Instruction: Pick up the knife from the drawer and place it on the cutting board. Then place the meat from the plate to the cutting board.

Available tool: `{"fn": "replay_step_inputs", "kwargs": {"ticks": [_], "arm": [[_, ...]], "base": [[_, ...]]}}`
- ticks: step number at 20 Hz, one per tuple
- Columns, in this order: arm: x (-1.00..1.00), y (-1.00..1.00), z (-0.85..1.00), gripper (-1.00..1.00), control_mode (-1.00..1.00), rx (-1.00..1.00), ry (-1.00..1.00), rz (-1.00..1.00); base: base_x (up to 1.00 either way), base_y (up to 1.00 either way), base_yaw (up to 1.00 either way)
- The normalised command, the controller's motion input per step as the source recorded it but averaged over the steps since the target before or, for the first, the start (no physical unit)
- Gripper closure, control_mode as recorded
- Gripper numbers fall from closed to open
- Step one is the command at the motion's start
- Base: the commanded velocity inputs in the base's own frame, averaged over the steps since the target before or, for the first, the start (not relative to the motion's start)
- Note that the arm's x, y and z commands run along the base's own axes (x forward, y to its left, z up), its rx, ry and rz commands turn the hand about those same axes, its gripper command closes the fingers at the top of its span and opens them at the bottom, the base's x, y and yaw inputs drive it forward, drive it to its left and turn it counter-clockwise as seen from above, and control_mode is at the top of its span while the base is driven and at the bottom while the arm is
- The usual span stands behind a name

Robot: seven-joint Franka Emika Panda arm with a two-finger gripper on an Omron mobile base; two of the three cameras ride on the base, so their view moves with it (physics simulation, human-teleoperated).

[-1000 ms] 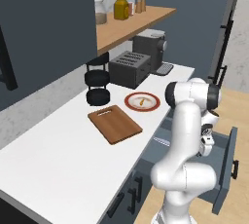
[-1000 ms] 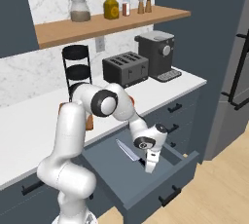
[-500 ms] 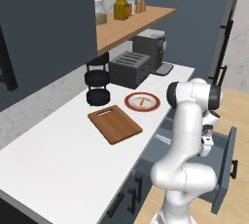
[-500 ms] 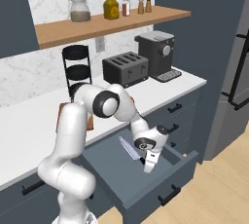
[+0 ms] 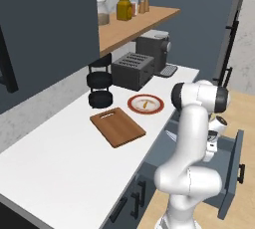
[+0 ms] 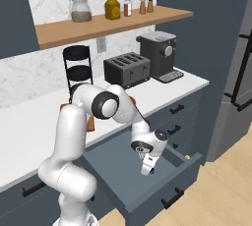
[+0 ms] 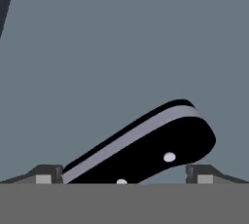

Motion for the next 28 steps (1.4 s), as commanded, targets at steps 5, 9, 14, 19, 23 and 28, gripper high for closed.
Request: {"fn": "replay_step_inputs", "kwargs": {"ticks": [5,9,14,19,23,28], "arm": [[0.00,0.00,-0.28,-1.00,-1.00,0.00,0.00,-0.07],[0.00,0.00,-0.39,-1.00,-1.00,0.00,0.00,-0.07],[0.00,0.00,-0.51,1.00,-1.00,0.00,0.05,-0.03],[0.00,0.00,-0.42,1.00,-1.00,0.00,0.12,-0.01],[-0.01,0.00,-0.25,1.00,-1.00,0.00,0.08,0.00],[-0.41,-0.01,0.25,1.00,-1.00,-0.02,0.00,0.00]], "base": [[0.00,0.00,0.00],[0.00,0.00,0.00],[0.00,0.00,0.00],[0.00,0.00,0.00],[0.00,0.00,0.00],[0.00,0.00,0.00]]}}
